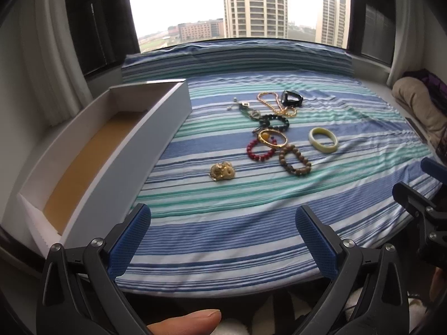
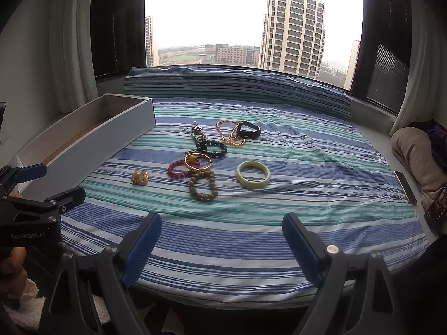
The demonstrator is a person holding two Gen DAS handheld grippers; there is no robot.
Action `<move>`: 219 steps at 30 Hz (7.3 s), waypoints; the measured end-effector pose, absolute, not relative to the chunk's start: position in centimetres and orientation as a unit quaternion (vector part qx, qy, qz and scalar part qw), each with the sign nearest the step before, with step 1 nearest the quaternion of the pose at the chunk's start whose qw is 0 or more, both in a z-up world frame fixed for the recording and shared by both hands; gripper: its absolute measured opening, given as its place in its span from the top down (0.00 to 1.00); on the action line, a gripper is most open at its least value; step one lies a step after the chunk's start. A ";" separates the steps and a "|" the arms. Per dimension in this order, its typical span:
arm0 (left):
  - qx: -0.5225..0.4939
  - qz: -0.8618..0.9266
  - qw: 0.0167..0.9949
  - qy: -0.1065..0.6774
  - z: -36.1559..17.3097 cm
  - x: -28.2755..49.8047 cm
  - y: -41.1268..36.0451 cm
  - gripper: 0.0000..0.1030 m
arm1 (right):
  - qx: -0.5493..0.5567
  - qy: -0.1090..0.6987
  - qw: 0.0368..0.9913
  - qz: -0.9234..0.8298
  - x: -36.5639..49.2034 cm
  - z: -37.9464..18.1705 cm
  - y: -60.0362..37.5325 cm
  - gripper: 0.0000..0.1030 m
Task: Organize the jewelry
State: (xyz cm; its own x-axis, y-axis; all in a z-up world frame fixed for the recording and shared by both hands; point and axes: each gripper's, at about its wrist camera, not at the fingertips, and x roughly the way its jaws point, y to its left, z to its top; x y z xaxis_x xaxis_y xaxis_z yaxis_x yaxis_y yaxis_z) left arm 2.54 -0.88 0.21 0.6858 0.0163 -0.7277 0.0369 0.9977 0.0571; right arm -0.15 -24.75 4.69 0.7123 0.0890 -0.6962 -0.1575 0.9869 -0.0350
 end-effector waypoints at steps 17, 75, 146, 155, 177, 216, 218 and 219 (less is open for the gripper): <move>0.049 -0.012 0.915 0.399 0.0 1.7 -2.2 0.00 | -0.048 0.371 0.925 0.065 -0.4 4.7 -24.9 0.12; 0.025 -0.035 0.914 0.403 -1.2 1.2 -2.4 0.00 | -0.031 0.372 0.926 0.054 -1.0 4.4 -26.4 0.12; -0.099 -0.070 0.885 0.450 -5.3 12.5 8.4 0.84 | -0.016 0.497 0.829 0.255 17.1 -3.6 -23.4 0.66; -0.122 -0.045 0.884 0.449 -3.5 11.0 11.1 0.84 | -0.086 0.537 0.787 0.292 23.8 -7.8 -14.8 0.67; -0.147 0.116 0.905 0.383 3.2 7.0 25.7 0.84 | -0.061 0.420 0.807 0.411 21.7 8.5 -3.5 0.94; -0.101 0.055 0.934 0.338 2.9 5.6 14.7 0.08 | -0.091 0.329 0.886 0.314 12.9 10.7 -5.9 0.29; -0.093 0.032 0.936 0.337 2.8 6.0 12.3 0.07 | -0.106 0.308 0.902 0.284 11.5 11.2 -8.5 0.24; -0.086 0.022 0.938 0.336 2.7 6.1 11.1 0.07 | -0.112 0.298 0.908 0.271 10.8 11.4 -9.8 0.23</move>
